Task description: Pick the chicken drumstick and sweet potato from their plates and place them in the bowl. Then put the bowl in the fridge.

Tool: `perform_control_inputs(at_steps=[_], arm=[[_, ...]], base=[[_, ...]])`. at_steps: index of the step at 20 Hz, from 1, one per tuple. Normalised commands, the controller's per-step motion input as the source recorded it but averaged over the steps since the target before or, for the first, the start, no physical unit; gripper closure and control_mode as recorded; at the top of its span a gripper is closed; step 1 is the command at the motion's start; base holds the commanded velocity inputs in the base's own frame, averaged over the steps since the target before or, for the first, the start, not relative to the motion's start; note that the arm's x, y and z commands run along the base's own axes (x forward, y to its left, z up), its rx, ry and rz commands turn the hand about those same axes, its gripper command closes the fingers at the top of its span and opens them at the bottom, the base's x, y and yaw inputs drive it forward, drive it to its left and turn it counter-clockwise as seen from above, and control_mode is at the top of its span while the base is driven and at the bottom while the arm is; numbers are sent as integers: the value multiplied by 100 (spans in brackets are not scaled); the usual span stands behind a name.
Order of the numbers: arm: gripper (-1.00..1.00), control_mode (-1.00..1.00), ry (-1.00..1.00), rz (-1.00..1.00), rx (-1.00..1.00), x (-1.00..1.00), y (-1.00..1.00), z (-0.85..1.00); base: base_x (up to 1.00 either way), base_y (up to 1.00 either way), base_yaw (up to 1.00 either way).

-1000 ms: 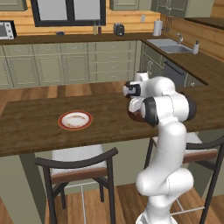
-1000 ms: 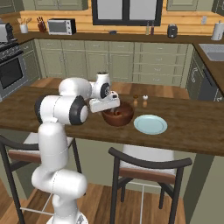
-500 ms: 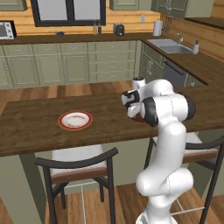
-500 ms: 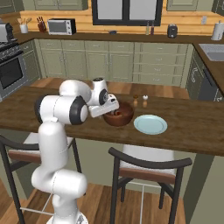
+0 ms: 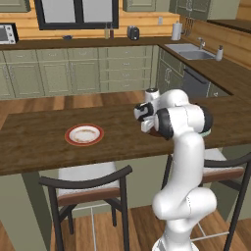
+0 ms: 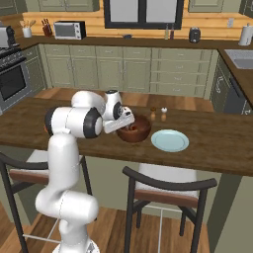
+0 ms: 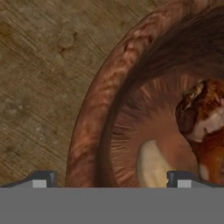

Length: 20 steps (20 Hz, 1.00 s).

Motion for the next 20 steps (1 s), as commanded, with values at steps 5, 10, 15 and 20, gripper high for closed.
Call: perform_control_inputs(at_steps=[5, 10, 15, 20], arm=[[100, -100, 0, 6, 0, -5, 0, -51], [100, -100, 0, 9, 0, -9, 0, -35], [100, -100, -1, 15, 0, -19, -1, -28], [100, -100, -7, 18, 1, -39, -2, 17]], base=[[0, 0, 0], [0, 0, 0], [0, 0, 0], [0, 0, 0]])
